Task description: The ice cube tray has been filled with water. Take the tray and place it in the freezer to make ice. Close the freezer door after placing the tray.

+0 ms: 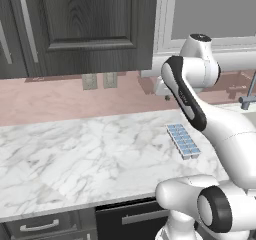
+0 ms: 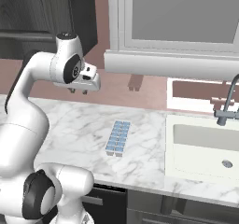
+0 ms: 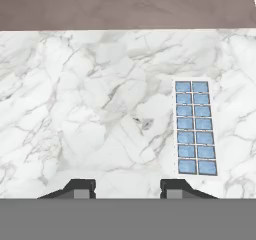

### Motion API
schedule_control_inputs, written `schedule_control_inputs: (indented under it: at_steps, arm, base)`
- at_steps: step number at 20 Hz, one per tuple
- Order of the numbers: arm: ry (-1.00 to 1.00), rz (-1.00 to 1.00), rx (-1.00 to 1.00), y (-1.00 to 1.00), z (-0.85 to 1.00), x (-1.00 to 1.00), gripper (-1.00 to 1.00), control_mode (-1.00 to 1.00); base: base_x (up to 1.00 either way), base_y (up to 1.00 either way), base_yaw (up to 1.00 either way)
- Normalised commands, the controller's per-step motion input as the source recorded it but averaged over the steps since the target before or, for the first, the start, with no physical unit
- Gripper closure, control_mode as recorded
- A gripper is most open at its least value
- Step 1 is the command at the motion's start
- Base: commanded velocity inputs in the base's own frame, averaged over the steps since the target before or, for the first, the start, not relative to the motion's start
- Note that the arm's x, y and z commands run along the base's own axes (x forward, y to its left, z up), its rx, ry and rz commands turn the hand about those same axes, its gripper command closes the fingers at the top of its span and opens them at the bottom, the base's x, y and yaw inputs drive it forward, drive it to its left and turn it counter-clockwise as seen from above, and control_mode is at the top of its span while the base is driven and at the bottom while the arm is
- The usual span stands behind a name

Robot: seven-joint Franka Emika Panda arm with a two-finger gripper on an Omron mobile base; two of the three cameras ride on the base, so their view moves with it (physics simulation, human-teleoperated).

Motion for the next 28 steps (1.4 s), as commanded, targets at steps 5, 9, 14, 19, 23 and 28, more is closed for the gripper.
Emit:
schedule_control_inputs:
  at_steps: [5,9,14,19,23,28]
  arm:
    - [0.0,0.0,0.0,-0.08,-0.01,-0.16,-1.0,-1.0]
    - [0.0,-0.01,0.0,-0.19,-0.04,-0.18,-1.0,-1.0]
    - [-0.04,-0.01,0.0,-0.44,-0.18,-0.05,-1.0,-1.0]
    - [-0.04,0.0,0.01,-0.61,-0.35,0.0,-1.0,-1.0]
    - [-0.04,0.0,0.0,-0.41,-0.39,-0.01,-1.0,-1.0]
    - [-0.03,-0.05,0.0,-0.22,-0.48,-0.11,-1.0,-1.0]
  base:
    - [0.0,0.0,0.0]
    - [0.0,0.0,0.0]
    - [0.0,0.0,0.0]
    - [0.0,0.0,0.0]
    - [0.0,0.0,0.0]
    - [0.0,0.0,0.0]
